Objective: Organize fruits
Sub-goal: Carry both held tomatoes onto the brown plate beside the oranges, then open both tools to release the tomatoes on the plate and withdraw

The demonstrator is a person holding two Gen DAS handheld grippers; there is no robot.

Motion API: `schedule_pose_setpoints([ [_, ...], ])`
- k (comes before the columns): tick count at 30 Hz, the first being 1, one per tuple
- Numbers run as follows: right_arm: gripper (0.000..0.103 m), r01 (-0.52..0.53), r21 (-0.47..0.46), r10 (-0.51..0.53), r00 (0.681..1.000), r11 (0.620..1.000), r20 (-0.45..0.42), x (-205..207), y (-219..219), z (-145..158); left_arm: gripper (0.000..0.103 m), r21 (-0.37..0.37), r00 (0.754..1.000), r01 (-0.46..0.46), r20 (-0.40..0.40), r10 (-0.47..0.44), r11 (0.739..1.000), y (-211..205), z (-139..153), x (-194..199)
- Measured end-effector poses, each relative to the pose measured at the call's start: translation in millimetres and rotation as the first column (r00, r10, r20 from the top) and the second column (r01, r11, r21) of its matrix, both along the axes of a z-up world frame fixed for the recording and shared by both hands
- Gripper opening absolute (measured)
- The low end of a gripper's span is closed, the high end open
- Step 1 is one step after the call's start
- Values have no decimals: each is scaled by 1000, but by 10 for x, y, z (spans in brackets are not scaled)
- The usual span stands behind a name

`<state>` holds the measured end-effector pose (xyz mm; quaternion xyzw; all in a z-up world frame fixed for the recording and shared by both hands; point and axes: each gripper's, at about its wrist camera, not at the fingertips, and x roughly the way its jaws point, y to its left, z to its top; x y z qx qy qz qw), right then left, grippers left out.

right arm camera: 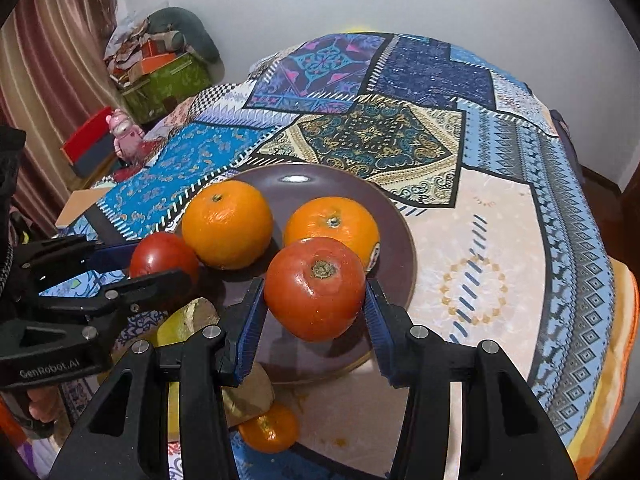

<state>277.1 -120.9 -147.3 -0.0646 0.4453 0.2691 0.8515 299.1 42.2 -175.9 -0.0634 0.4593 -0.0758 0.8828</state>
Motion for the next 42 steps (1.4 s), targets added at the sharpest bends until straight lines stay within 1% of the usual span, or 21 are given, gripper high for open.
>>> schedule_pose_setpoints([
  [5,45,-21,-5,21,1000,1000,-7,-4,56,-38,47,18,1000,18,0,-18,1000,-78,-20,30],
  [10,45,-31,-9,31,999,999,-28,13,61,-89,47,-5,1000,10,-21,-10,1000,-57,-61,84],
  [22,46,-36,-5,36,997,999,-68,57,43,-172,47,0,999,8,-39,-8,1000,-79,-120,137],
  [25,48,-36,-15,35,997,999,-64,53,49,-172,48,4,999,8,-42,-7,1000,-83,-118,143],
  [29,48,-36,-24,35,998,999,-56,45,52,-160,50,-3,999,9,-43,-10,1000,-81,-102,125],
  [32,48,-34,-27,33,999,999,-31,14,45,-96,53,2,1000,13,-28,-13,1000,-83,-54,75],
  [35,52,-28,-19,28,1000,999,-10,-19,21,-11,55,-2,1000,10,-17,-10,1000,-73,-5,12],
  [37,58,-20,-13,21,1000,1000,4,-46,-4,42,57,-11,1000,11,-14,-11,1000,-58,27,-36],
  [38,60,-16,-9,16,1000,1000,15,-76,-21,80,57,-14,1000,12,-11,-12,1000,-54,49,-70],
  [42,60,-11,6,11,999,1000,35,-174,-67,192,58,-5,1000,21,-1,-21,1000,-77,113,-185],
])
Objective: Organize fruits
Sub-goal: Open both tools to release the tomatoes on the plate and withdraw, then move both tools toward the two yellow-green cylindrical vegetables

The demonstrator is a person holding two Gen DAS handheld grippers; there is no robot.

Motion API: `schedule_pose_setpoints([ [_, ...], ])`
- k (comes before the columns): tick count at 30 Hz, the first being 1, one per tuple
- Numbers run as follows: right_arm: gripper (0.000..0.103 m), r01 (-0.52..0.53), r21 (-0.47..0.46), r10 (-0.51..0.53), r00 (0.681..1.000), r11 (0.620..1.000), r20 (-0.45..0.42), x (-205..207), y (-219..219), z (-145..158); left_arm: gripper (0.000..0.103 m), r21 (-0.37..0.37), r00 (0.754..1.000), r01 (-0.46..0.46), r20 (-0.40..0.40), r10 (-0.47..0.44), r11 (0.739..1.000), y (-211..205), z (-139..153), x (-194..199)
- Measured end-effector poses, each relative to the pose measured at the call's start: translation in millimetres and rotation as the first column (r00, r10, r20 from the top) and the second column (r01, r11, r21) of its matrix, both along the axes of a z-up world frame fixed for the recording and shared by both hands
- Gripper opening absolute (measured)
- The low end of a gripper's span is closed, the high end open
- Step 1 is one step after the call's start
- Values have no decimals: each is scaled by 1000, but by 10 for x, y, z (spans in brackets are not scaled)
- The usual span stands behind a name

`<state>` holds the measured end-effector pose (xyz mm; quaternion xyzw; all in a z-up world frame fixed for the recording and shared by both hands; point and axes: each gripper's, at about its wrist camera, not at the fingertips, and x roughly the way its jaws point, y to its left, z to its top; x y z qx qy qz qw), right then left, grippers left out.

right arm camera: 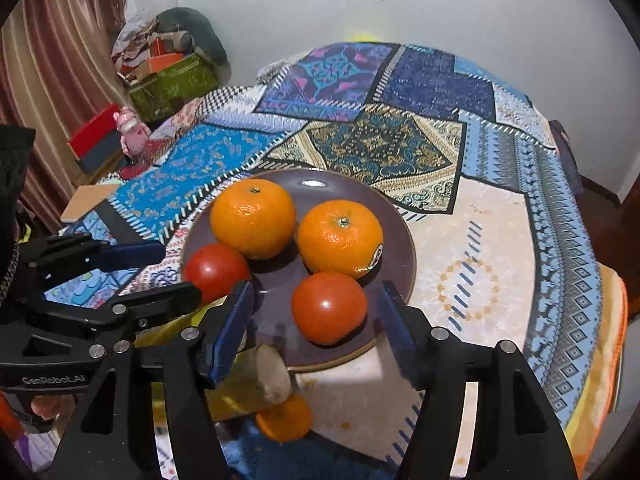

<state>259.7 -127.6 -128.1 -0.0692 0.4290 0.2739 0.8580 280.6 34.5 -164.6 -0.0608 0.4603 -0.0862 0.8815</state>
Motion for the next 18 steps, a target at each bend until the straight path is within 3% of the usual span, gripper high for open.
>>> schedule_pose_setpoints([
  [7,61,-1,14,1,1000,1000,10,-240,-85,84,62,12,1000,21,-3,-21,1000,2,34,-220],
  [18,66,-19,12,19,999,1000,-41,-377,-72,-137,64,-13,997,59,-53,-60,998,-24,-193,-372],
])
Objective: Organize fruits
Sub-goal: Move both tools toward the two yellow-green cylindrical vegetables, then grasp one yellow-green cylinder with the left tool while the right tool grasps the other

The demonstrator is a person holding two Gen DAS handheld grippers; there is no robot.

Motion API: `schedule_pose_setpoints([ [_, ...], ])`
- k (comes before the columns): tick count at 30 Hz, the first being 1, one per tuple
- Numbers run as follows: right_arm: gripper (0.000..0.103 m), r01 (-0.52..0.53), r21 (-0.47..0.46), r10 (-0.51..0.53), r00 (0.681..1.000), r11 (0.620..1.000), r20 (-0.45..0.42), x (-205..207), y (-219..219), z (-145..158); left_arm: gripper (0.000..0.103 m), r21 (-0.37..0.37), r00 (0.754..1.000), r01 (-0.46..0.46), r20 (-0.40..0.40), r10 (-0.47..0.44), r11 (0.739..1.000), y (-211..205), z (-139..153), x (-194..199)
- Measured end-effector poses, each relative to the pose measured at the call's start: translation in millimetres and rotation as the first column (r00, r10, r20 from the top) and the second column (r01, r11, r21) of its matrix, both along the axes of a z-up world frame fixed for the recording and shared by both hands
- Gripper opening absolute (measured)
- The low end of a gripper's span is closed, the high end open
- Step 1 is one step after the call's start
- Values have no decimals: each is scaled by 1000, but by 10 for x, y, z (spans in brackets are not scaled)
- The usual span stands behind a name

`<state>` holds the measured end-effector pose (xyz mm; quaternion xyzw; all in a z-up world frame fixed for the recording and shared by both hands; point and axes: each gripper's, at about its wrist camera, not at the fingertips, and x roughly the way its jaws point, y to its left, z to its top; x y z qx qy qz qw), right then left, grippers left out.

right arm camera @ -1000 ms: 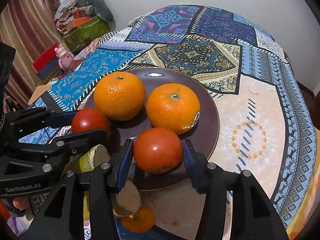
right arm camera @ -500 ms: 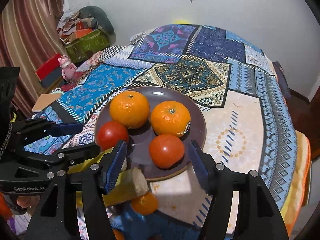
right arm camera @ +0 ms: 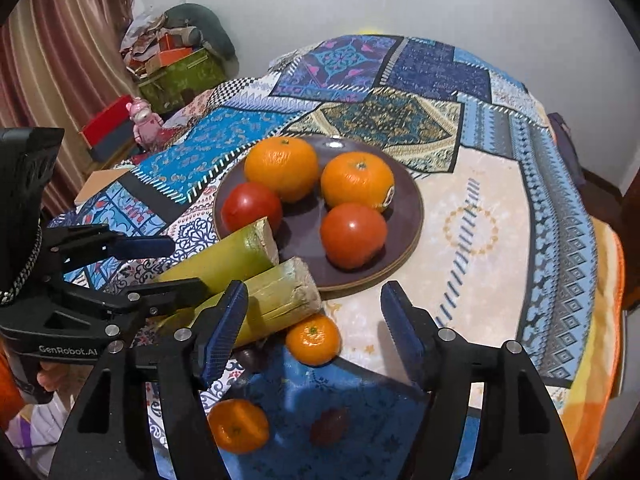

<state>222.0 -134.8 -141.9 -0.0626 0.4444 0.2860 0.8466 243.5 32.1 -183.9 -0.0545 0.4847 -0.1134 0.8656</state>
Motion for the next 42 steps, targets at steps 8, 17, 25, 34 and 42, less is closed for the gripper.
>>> schedule_pose_setpoints([
  [8,52,-38,80,43,997,996,-68,42,56,-109,62,-103,999,8,-32,-11,995,28,-66,69],
  [17,41,-40,88,45,997,995,-61,-38,102,-71,45,-95,999,37,-28,-40,995,-5,-24,-46],
  [25,38,-83,77,87,995,994,-42,-162,267,2,39,-63,999,21,-34,-23,998,59,16,-331],
  [34,37,-198,32,199,979,980,-49,-408,700,-53,30,-75,999,-13,-52,9,997,208,29,-741],
  [42,37,-113,27,114,992,993,-56,-433,534,52,29,-25,999,-9,-34,9,1000,142,100,-852],
])
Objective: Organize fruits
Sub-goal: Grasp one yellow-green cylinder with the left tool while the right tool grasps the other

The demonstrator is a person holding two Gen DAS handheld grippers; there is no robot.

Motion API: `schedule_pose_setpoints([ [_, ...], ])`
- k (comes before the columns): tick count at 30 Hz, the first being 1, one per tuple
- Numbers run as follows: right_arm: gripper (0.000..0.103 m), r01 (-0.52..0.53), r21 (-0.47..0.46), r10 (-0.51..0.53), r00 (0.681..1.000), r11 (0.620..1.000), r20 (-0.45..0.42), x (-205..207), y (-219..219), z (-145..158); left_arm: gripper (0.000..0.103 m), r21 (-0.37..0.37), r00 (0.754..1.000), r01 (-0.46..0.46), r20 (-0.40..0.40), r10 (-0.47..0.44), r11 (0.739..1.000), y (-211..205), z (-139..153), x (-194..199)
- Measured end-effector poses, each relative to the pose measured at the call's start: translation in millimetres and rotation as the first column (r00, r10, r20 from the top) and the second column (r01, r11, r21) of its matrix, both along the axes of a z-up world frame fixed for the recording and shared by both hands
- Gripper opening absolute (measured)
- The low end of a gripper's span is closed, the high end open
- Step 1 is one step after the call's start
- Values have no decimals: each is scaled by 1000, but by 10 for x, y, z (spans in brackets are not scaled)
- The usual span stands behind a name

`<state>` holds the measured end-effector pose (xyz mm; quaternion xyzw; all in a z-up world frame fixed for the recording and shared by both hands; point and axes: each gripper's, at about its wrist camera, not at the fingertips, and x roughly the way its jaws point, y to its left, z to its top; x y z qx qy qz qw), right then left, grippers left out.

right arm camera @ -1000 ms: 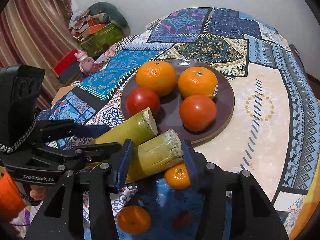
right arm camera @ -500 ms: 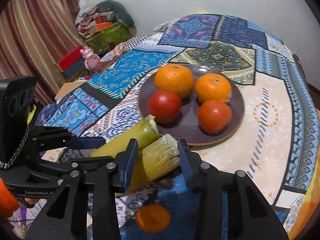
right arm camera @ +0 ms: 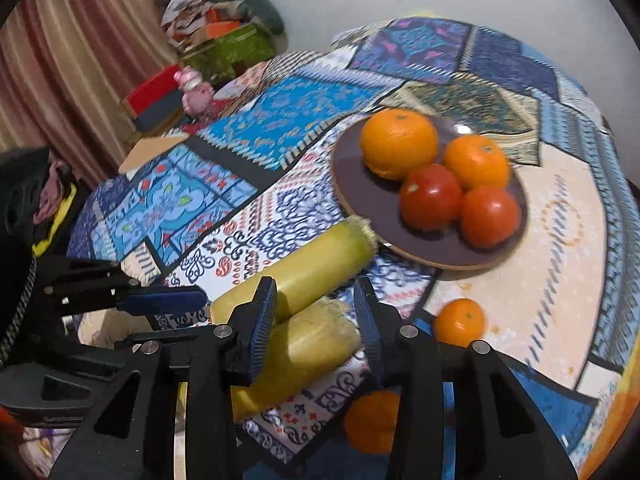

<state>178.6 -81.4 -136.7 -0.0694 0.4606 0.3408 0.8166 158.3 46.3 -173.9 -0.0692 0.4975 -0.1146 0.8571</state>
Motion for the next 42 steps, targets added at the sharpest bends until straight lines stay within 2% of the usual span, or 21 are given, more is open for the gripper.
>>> schedule_pose_setpoints([
  [3,37,20,2,-21,999,1000,28,-119,-84,143,30,-1,1000,8,12,-8,1000,-17,30,-82],
  [6,38,29,6,-29,1000,1000,11,-221,-114,168,30,-13,1000,7,12,-7,1000,-4,37,-158],
  [13,43,37,-6,-38,993,999,-110,-373,-39,-76,30,-27,1000,18,-1,-18,999,36,-9,-380],
  [15,45,48,8,-47,992,999,-121,-388,-50,-96,30,-39,1000,16,-11,-17,999,34,-57,-431],
  [18,46,58,1,-58,990,998,-130,-394,-27,-107,30,-20,1000,16,4,-16,1000,-24,-85,-478],
  [23,51,63,-70,-70,992,995,-102,-395,37,-201,30,-54,999,44,9,-43,998,-147,-62,-409],
  [26,51,73,-45,-78,989,996,-128,-353,-16,-223,31,-31,999,47,16,-47,998,-190,-58,-370],
  [32,47,104,-51,-109,989,993,-104,-288,-63,-251,34,-4,999,22,31,-22,1000,-66,-1,-358],
  [36,41,123,-37,-127,987,992,-98,-256,-126,-250,41,18,999,-5,47,4,1000,3,58,-293],
  [42,37,124,-10,-125,987,992,-103,-233,-227,-241,50,32,998,-7,62,5,999,-116,103,-37],
])
